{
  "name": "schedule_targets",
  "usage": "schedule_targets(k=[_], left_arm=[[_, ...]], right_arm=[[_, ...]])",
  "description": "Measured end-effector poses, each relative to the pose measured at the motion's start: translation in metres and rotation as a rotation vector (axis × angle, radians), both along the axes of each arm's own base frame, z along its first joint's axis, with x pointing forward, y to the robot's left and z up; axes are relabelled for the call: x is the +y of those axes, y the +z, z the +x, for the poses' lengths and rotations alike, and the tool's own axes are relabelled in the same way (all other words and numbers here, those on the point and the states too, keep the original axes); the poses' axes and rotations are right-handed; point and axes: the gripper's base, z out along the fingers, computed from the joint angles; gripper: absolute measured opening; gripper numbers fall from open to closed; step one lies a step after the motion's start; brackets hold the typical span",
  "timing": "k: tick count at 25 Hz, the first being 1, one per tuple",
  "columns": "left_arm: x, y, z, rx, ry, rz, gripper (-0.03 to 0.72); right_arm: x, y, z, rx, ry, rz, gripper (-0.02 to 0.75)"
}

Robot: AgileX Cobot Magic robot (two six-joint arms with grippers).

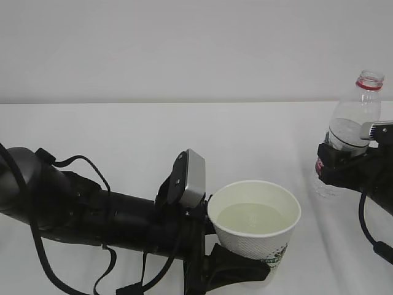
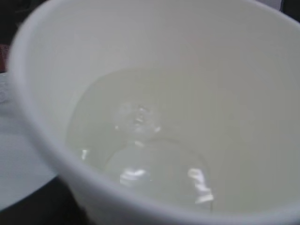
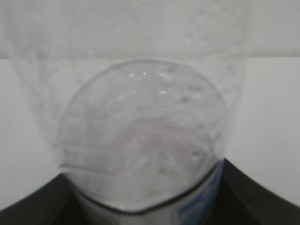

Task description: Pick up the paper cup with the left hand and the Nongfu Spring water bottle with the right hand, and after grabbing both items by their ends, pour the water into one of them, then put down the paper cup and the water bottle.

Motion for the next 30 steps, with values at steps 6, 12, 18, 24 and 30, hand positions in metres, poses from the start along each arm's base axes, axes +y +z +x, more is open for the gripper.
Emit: schedule_targets(k=[6, 12, 18, 24, 30], left_arm=[[0.0, 0.0, 0.0, 0.0, 0.0, 0.0, 0.508], [0.0001, -0.0002, -0.0004, -0.001, -0.005, 0.002, 0.508], [0.0001, -0.0002, -0.0004, -0.001, -0.005, 0.002, 0.508], [0.0001, -0.0002, -0.0005, -0.002, -0.007, 0.002, 0.508], [0.0001, -0.0002, -0.0005, -0.002, -0.007, 0.002, 0.508]], right_arm=[[-0.0001, 0.0001, 0.0001, -0.001, -0.002, 0.0, 0.459], [-0.0001, 0.0001, 0.0001, -0.001, -0.002, 0.0, 0.459], [-0.0001, 0.0002, 0.0001, -0.002, -0.001, 0.0, 0.459], [-0.0002, -0.0006, -0.0016, 0.002, -0.001, -0.002, 0.459], [-0.0003, -0.0011, -0.0026, 0.006, -0.001, -0.002, 0.459]])
